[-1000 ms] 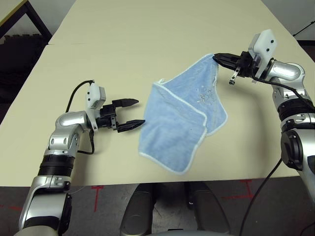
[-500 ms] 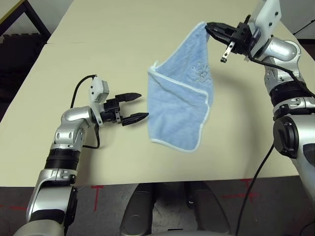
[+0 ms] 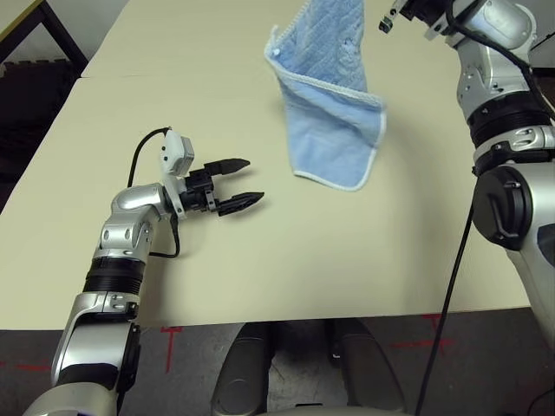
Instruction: Fold the towel and set it aside.
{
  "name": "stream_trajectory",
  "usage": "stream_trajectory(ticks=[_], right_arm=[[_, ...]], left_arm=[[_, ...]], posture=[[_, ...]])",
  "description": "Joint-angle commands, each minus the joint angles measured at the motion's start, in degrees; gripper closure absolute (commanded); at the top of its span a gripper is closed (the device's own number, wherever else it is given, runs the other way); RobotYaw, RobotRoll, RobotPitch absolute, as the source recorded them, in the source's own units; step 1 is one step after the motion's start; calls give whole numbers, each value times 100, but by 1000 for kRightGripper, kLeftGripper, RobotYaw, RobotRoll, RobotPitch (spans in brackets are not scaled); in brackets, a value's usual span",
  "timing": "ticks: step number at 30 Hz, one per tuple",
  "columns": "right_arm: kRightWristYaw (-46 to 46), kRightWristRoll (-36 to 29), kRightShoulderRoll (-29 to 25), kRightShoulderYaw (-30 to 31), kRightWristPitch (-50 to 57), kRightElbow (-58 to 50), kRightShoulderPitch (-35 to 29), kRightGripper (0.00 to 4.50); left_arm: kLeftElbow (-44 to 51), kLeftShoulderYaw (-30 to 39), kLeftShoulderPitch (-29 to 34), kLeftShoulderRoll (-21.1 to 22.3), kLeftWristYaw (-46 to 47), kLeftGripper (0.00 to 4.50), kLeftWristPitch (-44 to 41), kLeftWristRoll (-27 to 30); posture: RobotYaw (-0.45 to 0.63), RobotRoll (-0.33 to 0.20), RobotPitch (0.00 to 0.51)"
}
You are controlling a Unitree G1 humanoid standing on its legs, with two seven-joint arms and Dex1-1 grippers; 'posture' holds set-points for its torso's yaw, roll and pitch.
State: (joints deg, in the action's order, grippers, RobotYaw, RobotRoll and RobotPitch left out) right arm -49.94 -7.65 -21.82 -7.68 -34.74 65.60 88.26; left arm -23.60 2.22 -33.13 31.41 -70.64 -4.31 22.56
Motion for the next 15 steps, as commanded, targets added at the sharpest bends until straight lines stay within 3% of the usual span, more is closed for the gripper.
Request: stream_trajectory(ticks=[1, 15], right_arm=[[378, 88, -97, -65, -206, 85, 392, 4472], [553, 173, 4, -24, -224, 194, 394, 4472]], left_arm=[[21, -24, 29, -30, 56, 0, -72, -57], [387, -5, 116, -79, 300, 0, -325, 42]], posture=[[85, 0, 185], [99, 0, 194]])
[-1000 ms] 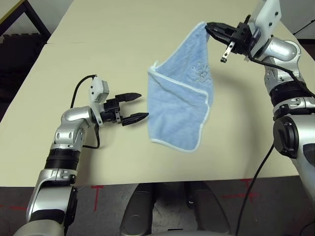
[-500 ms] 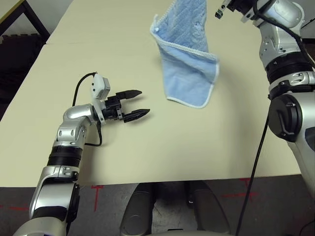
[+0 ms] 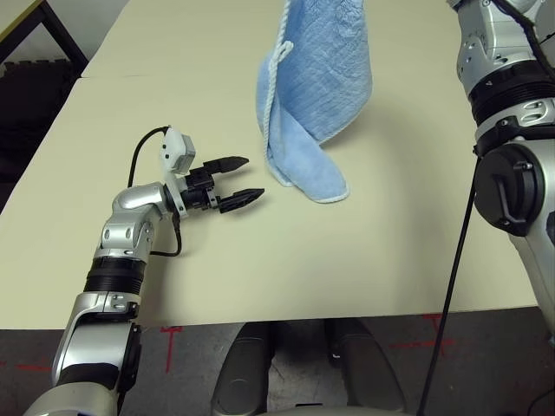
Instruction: Fold the towel and set it aside.
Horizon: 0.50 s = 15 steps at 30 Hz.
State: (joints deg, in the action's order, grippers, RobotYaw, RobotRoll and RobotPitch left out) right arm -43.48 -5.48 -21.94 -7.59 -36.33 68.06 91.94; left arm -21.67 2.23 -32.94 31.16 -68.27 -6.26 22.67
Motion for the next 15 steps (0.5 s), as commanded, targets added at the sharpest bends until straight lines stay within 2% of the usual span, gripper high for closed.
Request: stream_trajectory(ticks=[1, 15], right_arm=[[-106, -54, 30, -39, -63, -61, 22, 4472], [-52, -73, -18, -98, -38, 35, 389, 4472]], left_arm=[[244, -3, 87, -82, 112, 0, -181, 45], [-370, 53, -490, -722, 1263, 0, 37, -332]], posture=[[99, 0, 194], [99, 0, 190]])
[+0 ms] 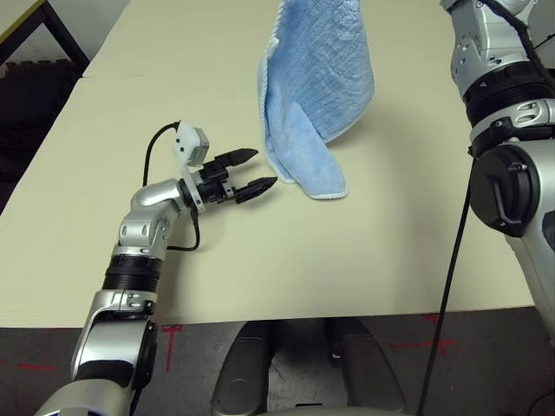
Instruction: Fold the towel and set it aside.
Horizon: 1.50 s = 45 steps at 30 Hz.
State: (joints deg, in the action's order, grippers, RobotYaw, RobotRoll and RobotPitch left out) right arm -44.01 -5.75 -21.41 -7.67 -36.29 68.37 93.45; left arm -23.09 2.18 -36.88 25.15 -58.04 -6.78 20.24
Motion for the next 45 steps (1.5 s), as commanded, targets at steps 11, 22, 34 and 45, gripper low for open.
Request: stream_trajectory(ticks=[11, 22, 34, 45], right_arm=[[-133, -144, 21, -120, -27, -46, 141, 4472], [-171, -232, 24, -156, -7, -88, 174, 4472], [-177, -244, -143, -265, 76, -46, 453, 4472], [-67, -175, -260, -257, 92, 103, 555, 4472]], left_arm=[[-1360, 813, -1685, -767, 1939, 0, 652, -54], [-1824, 539, -1737, -715, 1809, 0, 660, -424], [-2427, 280, -1631, -678, 1887, 0, 730, -936], [-1982, -129, -1336, -689, 643, 0, -85, -817]], posture=[[112, 0, 187], [105, 0, 184], [99, 0, 190], [97, 0, 185]])
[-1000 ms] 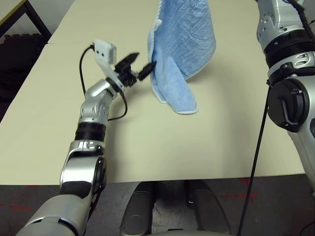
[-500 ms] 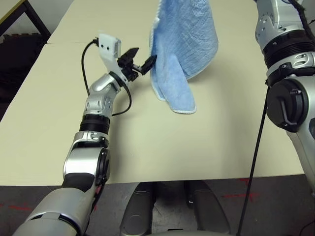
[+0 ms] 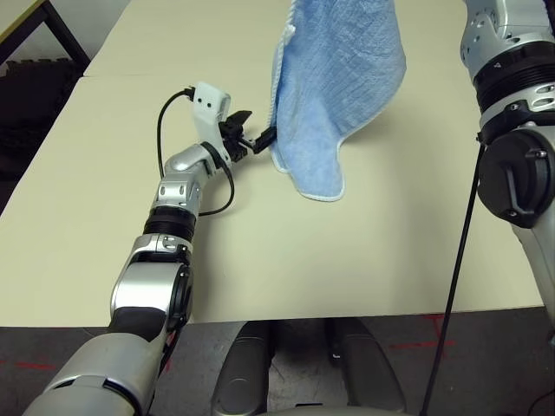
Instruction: Fold the towel and set it aside.
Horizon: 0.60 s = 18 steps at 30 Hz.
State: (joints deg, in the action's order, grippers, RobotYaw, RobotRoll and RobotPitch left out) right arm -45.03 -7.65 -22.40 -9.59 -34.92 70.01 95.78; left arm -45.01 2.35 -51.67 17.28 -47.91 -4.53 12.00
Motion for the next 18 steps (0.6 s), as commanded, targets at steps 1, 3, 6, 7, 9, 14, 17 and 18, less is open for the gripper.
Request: stream_trajectory(ticks=[1, 3, 6, 7, 9, 14, 17, 18], right_arm=[[42, 20, -164, -63, -45, -54, 323, 4472], [66, 31, -169, -58, -43, -43, 324, 4472], [88, 39, -171, -55, -49, -35, 330, 4472], [98, 40, -172, -56, -52, -34, 338, 4472], [114, 37, -180, -62, -57, -29, 366, 4472], [126, 23, -216, -79, -74, -13, 465, 4472], [147, 20, -227, -83, -89, -21, 493, 4472], [153, 18, -227, -84, -91, -23, 496, 4472]], left_arm=[[272, -186, 169, 133, -486, 0, -410, 6], [410, -193, 214, 169, -585, 0, -598, 46], [514, -192, 260, 213, -640, 0, -720, 32], [526, -208, 274, 238, -648, 0, -733, -1], [482, -236, 270, 266, -619, 0, -751, -69], [137, -247, 93, 170, -362, 0, -705, -210], [10, -261, 13, 129, -357, 0, -731, -220], [-28, -272, -4, 127, -372, 0, -733, -228]], posture=[[97, 0, 183], [92, 0, 182], [86, 0, 181], [81, 0, 181], [76, 0, 186], [68, 0, 203], [57, 0, 209], [56, 0, 209]])
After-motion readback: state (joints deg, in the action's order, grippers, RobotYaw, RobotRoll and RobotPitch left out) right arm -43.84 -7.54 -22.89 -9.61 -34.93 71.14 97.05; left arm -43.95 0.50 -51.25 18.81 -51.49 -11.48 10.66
